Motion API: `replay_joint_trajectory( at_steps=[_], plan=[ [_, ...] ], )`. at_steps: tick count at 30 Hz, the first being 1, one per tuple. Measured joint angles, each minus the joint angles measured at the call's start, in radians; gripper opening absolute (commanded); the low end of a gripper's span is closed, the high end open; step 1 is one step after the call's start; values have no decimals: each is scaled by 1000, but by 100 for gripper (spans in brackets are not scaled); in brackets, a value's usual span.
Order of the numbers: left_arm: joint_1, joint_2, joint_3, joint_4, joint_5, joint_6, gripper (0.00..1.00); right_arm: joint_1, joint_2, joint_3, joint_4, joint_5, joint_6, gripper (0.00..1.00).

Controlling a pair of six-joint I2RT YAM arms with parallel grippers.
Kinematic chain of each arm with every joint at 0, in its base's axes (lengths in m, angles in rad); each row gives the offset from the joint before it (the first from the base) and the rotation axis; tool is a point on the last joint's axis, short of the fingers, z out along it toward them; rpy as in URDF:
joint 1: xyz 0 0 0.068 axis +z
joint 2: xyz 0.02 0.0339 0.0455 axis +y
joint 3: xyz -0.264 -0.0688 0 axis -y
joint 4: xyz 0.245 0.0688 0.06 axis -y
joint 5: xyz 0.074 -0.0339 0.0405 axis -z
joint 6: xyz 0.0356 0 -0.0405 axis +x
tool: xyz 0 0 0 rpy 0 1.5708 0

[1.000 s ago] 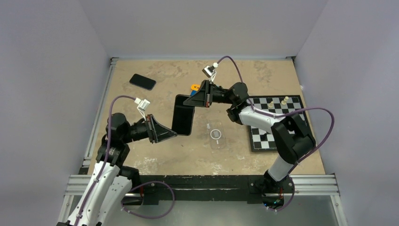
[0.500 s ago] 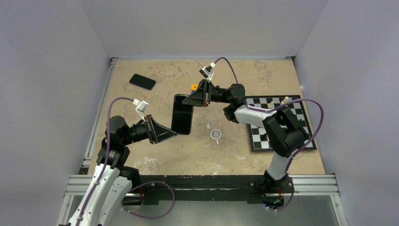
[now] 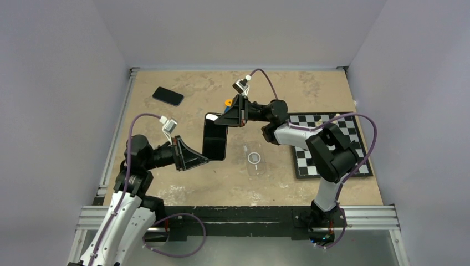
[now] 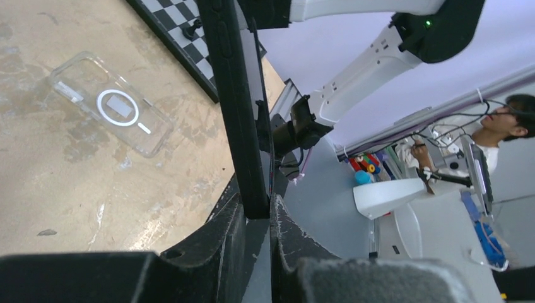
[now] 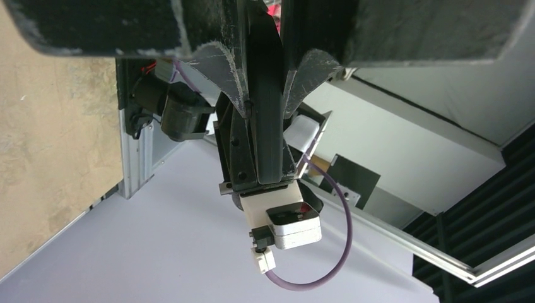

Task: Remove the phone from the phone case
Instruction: Remove the phone case from the phone.

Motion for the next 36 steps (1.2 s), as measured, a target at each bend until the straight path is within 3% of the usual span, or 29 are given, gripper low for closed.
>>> replay_joint_trajectory(
  at_steps=[14,25,36],
  plan=[
    [0,36,87,16,124,124,0,31,121,172,134,-50,244,0],
    [-9,-10,120,-187,-25,267,0,61,229,240,143,-10,325,0],
    [-9,-98,82,-183,-77,291,0,84,256,259,144,16,330,0]
  ],
)
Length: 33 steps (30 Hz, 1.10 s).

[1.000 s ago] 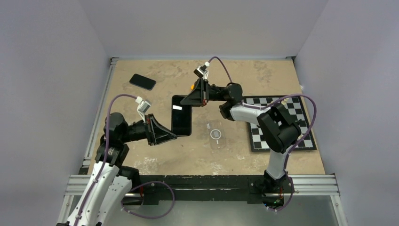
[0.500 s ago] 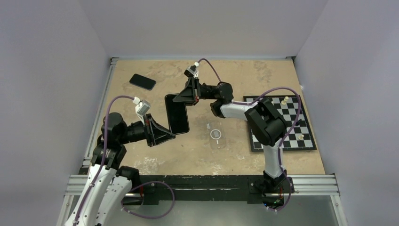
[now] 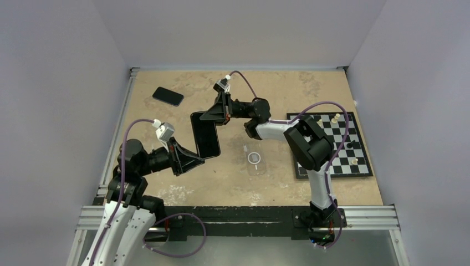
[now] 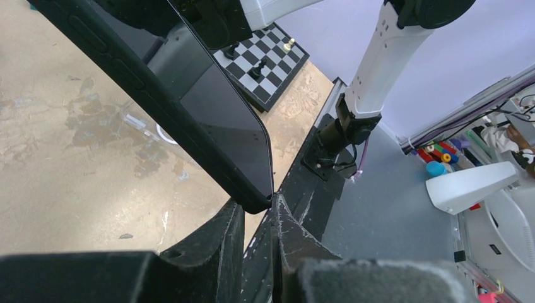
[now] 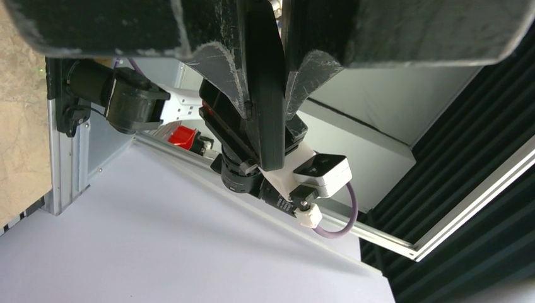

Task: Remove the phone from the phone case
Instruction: Remove the phone case from the phone.

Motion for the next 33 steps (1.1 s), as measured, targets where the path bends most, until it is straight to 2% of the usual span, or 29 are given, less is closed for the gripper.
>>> replay_joint_trajectory(
  at_steps=[17,28,33],
  plan=[
    [-5,8,0,-52,-10,74,0,0,-21,-59,-2,25,-21,0],
    [-5,30,-33,156,140,28,0,7,-29,-51,-7,29,40,0],
    [-6,115,-13,142,161,39,0,4,-29,-37,-20,40,45,0]
  ],
)
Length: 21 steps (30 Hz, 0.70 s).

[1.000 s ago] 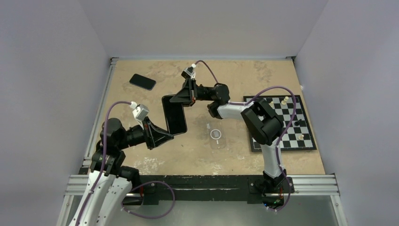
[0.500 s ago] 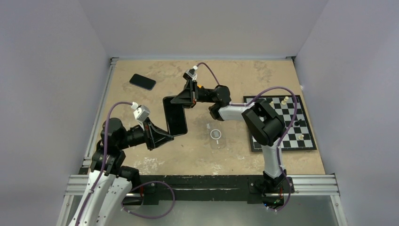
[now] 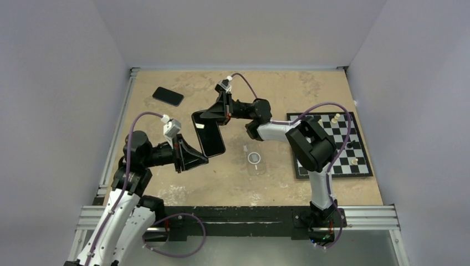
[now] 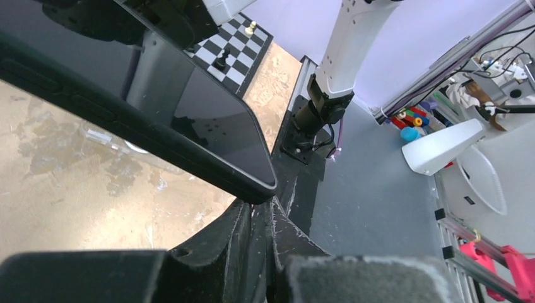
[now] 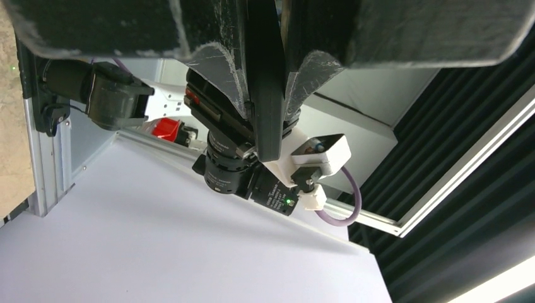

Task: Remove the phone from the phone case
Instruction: Remove the phone case from the phone.

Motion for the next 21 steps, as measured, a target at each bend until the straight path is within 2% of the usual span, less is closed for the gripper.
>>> replay_joint_trajectory(
  at_steps=[4,9,11,14,17,21],
  plan=[
    [-2,35,10,-37,-43,-3,0,-6,0,10,-14,19,-2,0],
    [15,40,-10,-45,-254,-48,3,18,-2,20,4,-9,42,0],
    [16,33,-26,-45,-265,-72,13,25,-5,15,7,-22,48,0],
    [15,-8,-51,-64,-268,-113,46,17,-13,9,11,-32,57,0],
    [15,-71,-61,-70,-262,-169,60,0,-16,8,15,-32,61,0],
    [15,-156,-100,53,-231,-295,63,-19,-23,-7,16,-29,59,0]
  ],
)
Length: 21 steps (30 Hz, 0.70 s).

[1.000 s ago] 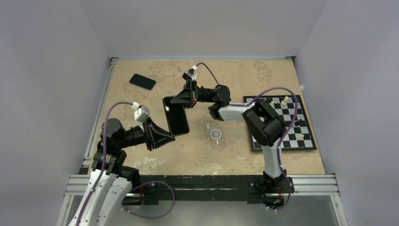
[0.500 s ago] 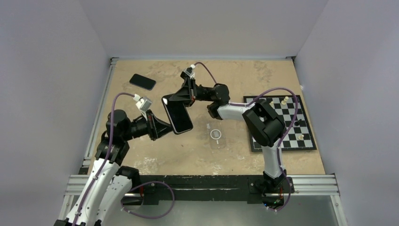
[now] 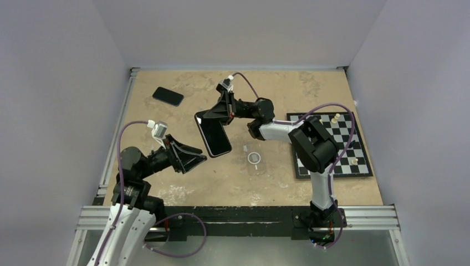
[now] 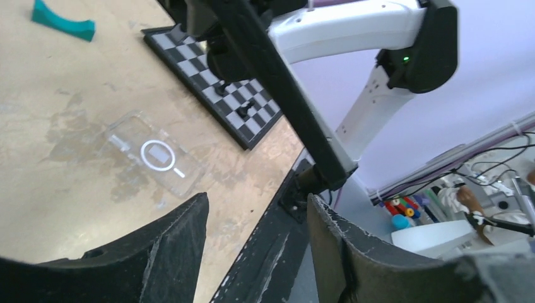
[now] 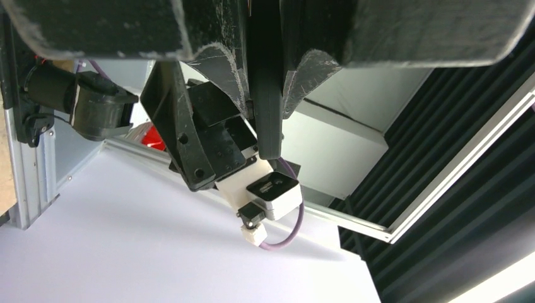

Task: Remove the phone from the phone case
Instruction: Remove the phone case from the phone.

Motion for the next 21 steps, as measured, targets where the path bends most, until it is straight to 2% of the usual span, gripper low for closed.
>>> replay_joint_trajectory(
  at_steps=[7,16,18,21],
  plan=[
    [0,-42,-151,348,21,-283,61,-5,-13,-14,0,62,-43,0],
    [0,13,-183,608,24,-428,66,-5,-13,-14,-35,109,-78,0],
    [0,10,-183,623,26,-431,63,-5,-13,-14,-42,120,-82,0],
    [0,2,-183,615,25,-428,52,-5,-13,-14,-51,130,-85,0]
  ],
)
